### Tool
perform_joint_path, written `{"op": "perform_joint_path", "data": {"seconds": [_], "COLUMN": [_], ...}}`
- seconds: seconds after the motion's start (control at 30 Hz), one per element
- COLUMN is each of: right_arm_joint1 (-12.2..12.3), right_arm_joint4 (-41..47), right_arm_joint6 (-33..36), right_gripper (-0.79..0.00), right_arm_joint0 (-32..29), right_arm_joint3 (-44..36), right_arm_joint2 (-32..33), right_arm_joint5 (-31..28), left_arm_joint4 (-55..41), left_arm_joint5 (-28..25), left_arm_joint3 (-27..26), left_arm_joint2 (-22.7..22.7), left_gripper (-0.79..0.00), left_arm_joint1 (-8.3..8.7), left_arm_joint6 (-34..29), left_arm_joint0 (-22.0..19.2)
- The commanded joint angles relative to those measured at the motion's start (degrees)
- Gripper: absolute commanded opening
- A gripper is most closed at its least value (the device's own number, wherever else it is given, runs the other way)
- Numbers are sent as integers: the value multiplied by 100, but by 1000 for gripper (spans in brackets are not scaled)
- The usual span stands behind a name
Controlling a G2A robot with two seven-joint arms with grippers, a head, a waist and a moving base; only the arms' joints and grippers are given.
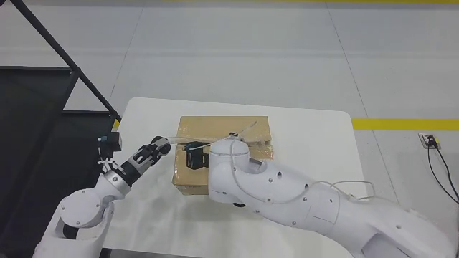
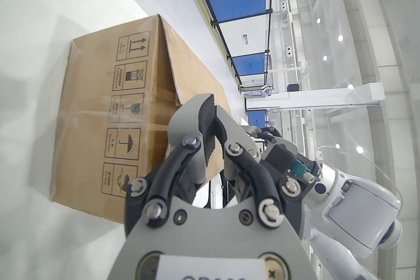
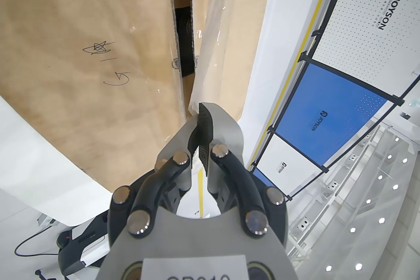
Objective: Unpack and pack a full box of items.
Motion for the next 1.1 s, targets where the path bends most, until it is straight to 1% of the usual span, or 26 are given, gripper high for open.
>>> {"op": "perform_joint_path", "data": {"seconds": [0.0,0.23,1.07], "right_arm_joint1": [-25,-95,-200], "right_arm_joint4": [35,185,551], "right_arm_joint6": [-15,-36,-15], "right_gripper": [-785,-785,-785], "right_arm_joint0": [24,117,326], "right_arm_joint3": [73,271,688], "right_arm_joint2": [-18,-94,-310], "right_arm_joint5": [-15,-35,-14], "left_arm_joint4": [128,321,581], "left_arm_joint5": [-19,-29,16], "left_arm_joint3": [39,150,402], "left_arm_joint2": [6,55,318], "left_gripper": [-785,-785,-785], "left_arm_joint1": [9,22,3], "left_arm_joint6": [-23,-97,63], "left_arm_joint0": [-25,-98,-306]}}
